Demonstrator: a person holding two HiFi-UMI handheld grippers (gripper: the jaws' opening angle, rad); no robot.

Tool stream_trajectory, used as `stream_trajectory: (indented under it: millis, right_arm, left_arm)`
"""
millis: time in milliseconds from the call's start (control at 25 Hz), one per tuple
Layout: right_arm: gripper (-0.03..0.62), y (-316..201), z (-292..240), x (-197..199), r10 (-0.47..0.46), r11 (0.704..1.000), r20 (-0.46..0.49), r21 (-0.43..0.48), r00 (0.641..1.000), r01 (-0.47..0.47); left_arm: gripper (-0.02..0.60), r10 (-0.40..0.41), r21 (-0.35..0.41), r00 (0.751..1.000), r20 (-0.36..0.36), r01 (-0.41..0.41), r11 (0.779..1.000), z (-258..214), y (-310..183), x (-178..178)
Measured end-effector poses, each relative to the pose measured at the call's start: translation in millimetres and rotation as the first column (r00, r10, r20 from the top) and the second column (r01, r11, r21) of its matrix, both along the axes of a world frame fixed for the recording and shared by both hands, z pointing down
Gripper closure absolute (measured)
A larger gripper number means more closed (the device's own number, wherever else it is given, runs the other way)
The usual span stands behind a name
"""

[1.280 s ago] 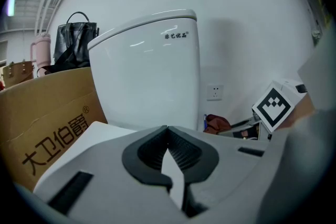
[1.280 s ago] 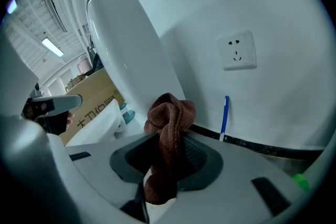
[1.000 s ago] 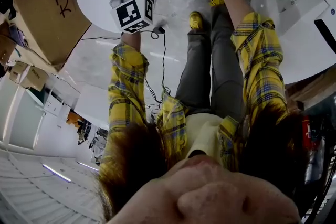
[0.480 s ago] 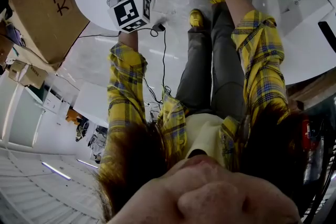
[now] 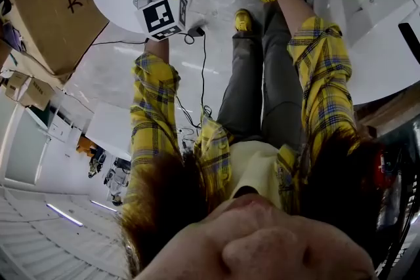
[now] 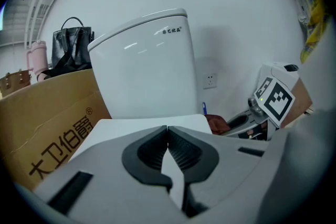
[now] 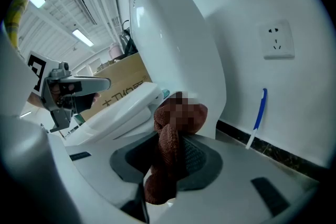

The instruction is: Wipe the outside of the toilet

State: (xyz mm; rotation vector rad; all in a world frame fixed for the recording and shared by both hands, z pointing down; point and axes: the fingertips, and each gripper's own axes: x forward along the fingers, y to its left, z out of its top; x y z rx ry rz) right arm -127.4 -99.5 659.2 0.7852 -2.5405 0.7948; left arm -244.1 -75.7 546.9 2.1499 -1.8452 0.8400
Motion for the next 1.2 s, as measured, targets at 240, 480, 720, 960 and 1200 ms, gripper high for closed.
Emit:
stream_trajectory:
  millis: [240,480,720,960,1200]
  right_arm:
    - [0.473,26.6,3.5,-11.4,-0.046,0.999,-0.014,0.008,0.999,0.046]
    - [0.473,49.2,3.9,-17.6,-0.056,0.998,-0.011,0.000,0.998,0.056]
    - [0.473,78.5,4.9,-26.5,-0.082,0.997,-0.003,-0.005,0.997,0.082]
    - [0.473,109.2,4.6,-36.1,-0.121,0.993,-0.005,-0.015,0.993,0.121]
    - [0.473,134.9,9.7,-45.0,-0.133,0.990,0.002,-0.035,0.991,0.133]
  left_arm:
    - [0.574,-0.009,-0.009,1.000,0.009,0.009,1.000,4.1,16.7,-10.6]
    - [0.573,-0.021,-0.013,1.000,0.007,0.021,1.000,5.1,33.7,-13.6]
    - [0.574,-0.025,-0.019,1.000,0.017,0.025,1.000,6.8,50.0,-16.5]
    - [0.574,-0.004,-0.035,1.000,0.027,0.005,0.999,9.5,65.1,-18.8]
    - [0.573,-0.006,-0.038,1.000,0.028,0.007,0.999,12.3,78.3,-21.0]
